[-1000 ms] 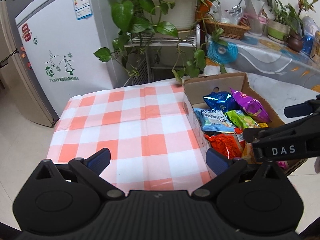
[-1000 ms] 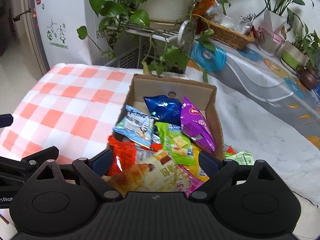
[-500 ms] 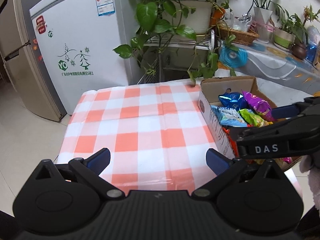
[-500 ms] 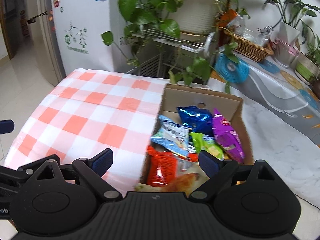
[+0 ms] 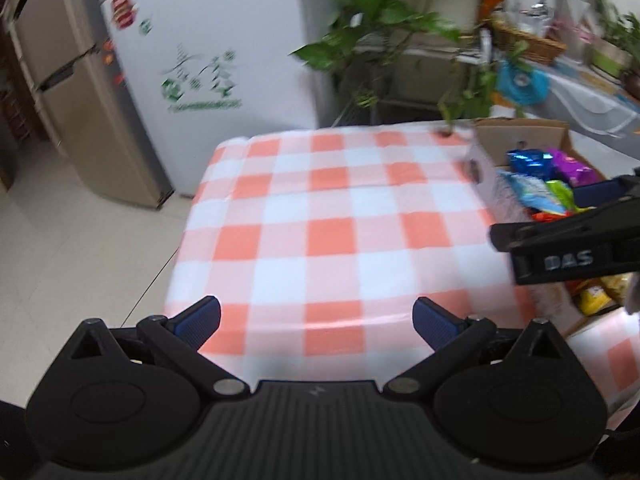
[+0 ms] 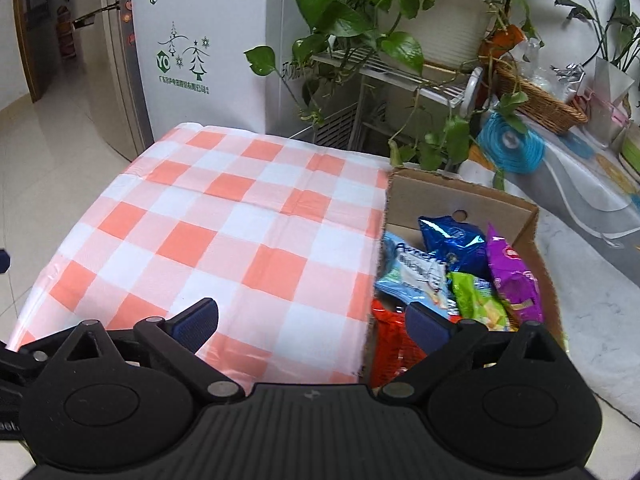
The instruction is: Organize snacks
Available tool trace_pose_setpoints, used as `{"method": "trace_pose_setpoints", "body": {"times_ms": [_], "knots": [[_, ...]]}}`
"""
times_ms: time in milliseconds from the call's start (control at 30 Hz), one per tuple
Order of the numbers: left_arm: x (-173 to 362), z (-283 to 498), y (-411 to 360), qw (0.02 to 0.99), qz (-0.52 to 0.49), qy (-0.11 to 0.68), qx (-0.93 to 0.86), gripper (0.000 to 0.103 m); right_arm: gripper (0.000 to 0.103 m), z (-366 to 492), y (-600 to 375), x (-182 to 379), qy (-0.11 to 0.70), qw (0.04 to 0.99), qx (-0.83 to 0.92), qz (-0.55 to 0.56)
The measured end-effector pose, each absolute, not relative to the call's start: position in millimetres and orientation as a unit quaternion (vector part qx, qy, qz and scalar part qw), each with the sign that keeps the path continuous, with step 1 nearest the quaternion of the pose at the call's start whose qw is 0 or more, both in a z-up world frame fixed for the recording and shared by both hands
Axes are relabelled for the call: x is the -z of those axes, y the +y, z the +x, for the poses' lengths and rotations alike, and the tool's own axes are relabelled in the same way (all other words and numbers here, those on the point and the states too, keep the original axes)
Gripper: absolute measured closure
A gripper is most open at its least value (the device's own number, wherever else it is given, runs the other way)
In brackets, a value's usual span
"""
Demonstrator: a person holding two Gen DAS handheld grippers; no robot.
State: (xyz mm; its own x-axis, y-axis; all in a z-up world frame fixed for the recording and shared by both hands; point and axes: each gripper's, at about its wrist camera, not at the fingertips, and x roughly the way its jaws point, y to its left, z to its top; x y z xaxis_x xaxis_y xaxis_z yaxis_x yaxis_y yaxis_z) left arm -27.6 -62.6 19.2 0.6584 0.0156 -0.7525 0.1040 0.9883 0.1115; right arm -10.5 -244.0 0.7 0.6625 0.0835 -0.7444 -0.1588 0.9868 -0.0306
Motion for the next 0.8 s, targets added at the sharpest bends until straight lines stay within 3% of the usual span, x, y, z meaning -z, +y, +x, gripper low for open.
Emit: {"method": "trace_pose_setpoints", "body": {"times_ms": [800], "knots": [[-2, 15, -1, 0.904, 0.026, 0.426, -0.013, 0.001, 0.0, 12, -168, 65, 0.46, 0.879, -0.086, -0.093]]}}
